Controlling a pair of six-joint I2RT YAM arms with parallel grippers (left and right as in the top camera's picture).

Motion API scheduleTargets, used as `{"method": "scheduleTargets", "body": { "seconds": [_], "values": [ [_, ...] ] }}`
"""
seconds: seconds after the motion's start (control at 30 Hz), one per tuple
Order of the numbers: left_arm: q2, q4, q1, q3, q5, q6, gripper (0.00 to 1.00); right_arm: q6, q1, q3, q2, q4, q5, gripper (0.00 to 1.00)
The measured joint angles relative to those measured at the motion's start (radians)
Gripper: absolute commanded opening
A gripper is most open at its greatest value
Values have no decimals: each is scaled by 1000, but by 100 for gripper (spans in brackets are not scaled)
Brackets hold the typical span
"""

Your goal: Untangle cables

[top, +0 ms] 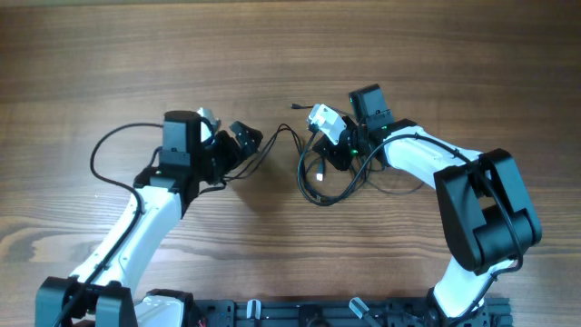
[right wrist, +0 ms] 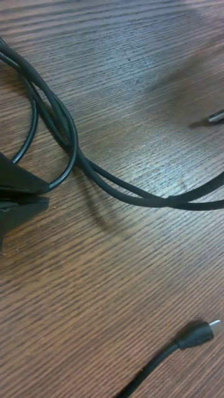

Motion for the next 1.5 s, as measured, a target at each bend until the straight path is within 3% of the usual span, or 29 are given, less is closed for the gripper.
{"method": "scheduleTargets", "body": {
  "seconds": [0.37,0.5,0.63,0.7,0.73,0.8,0.83,0.97,1.17,1.4,1.43,1.47,1.5],
  "values": [
    [0,84,-79,0,-94,415,99,0,0,0,0,-2,0,4],
    [10,86,-154,0,-100,540,76,0,0,0,0,-2,0,4],
    [66,90,-204,0,-116,602,74,1,0,0,0,-2,0,4],
    [108,101,-211,0,-130,612,71,1,0,0,0,-3,0,4],
    [133,113,-211,0,-135,616,60,3,0,0,0,-3,0,4],
    [168,135,-211,0,-144,617,30,4,0,0,0,-3,0,4],
    [184,150,-211,0,-148,624,4,5,0,0,0,-3,0,4],
    [204,172,-211,0,-156,623,4,80,0,0,0,6,-13,4],
    [204,126,-190,0,-161,486,4,266,-11,0,-34,32,-53,4],
    [204,5,-52,0,-216,321,4,372,-75,2,-378,-11,-68,4],
    [204,2,-26,0,-219,299,4,378,-79,3,-432,-23,-69,10],
    [204,3,-5,0,-219,279,4,382,-79,5,-476,-37,-70,28],
    [204,7,14,0,-212,260,4,381,-79,8,-501,-56,-72,38]
  ]
}}
